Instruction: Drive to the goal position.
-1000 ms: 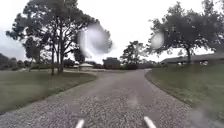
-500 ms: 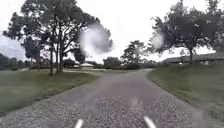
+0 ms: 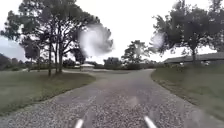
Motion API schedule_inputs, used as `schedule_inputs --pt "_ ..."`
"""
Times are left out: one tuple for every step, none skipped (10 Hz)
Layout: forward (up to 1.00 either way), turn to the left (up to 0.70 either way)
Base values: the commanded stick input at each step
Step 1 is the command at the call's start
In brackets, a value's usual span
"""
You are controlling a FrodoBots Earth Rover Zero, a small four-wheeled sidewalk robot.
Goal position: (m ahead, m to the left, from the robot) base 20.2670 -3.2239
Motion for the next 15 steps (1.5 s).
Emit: schedule_inputs --pt "0.7 -0.33" --pt "0.7 -0.35" --pt "0.7 -0.35" --pt "0.7 -0.35" --pt "0.7 -0.16" --pt "0.7 -0.03" --pt "0.7 0.0" --pt "0.7 0.0" --pt "0.7 0.0" --pt "0.7 0.0" --pt "0.7 0.0" --pt "0.7 0.0" --pt "0.7 0.0" --pt "0.7 0.0" --pt "0.7 0.0"
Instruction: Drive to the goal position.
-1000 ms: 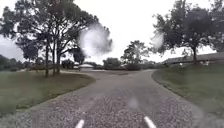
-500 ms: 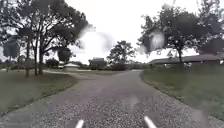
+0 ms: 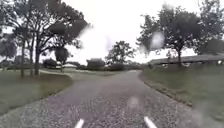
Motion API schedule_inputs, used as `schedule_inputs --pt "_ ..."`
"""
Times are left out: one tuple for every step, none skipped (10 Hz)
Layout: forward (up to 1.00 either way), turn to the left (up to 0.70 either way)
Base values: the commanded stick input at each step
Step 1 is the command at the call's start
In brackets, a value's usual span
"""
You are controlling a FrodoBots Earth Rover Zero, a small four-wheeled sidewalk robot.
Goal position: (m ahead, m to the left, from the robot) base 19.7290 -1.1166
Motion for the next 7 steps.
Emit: schedule_inputs --pt "0.7 0.0" --pt "0.7 0.0" --pt "0.7 0.0" --pt "0.7 -0.09" --pt "0.7 -0.23" --pt "0.7 -0.33" --pt "0.7 0.0"
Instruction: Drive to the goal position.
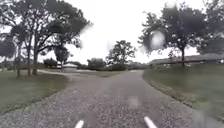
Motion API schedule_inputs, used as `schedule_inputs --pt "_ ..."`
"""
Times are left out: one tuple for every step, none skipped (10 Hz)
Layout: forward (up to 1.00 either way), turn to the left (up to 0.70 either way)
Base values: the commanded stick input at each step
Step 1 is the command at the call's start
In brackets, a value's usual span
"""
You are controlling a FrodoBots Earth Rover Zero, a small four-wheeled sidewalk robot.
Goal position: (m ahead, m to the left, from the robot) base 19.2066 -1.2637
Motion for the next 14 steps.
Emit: schedule_inputs --pt "0.7 0.0" --pt "0.7 0.0" --pt "0.7 0.0" --pt "0.7 0.0" --pt "0.7 0.0" --pt "0.7 0.0" --pt "0.7 0.0" --pt "0.7 0.0" --pt "0.7 0.0" --pt "0.7 -0.15" --pt "0.7 -0.28" --pt "0.7 -0.12" --pt "0.7 0.0" --pt "0.7 0.0"
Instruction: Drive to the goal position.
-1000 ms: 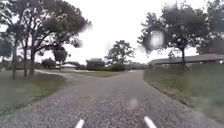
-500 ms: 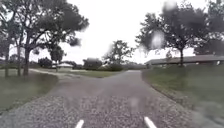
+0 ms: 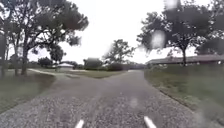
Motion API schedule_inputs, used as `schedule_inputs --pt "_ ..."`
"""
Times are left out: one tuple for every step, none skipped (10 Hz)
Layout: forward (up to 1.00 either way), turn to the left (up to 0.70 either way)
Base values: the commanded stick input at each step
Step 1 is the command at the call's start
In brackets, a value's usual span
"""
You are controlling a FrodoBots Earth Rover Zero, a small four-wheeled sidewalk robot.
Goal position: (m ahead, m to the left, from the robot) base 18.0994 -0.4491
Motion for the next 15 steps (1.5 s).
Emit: schedule_inputs --pt "0.7 0.0" --pt "0.7 0.0" --pt "0.7 0.0" --pt "0.7 0.0" --pt "0.7 0.0" --pt "0.7 0.0" --pt "0.7 0.0" --pt "0.7 0.0" --pt "0.7 0.0" --pt "0.7 0.0" --pt "0.7 0.0" --pt "0.7 0.0" --pt "0.7 0.0" --pt "0.7 0.0" --pt "0.7 0.0"
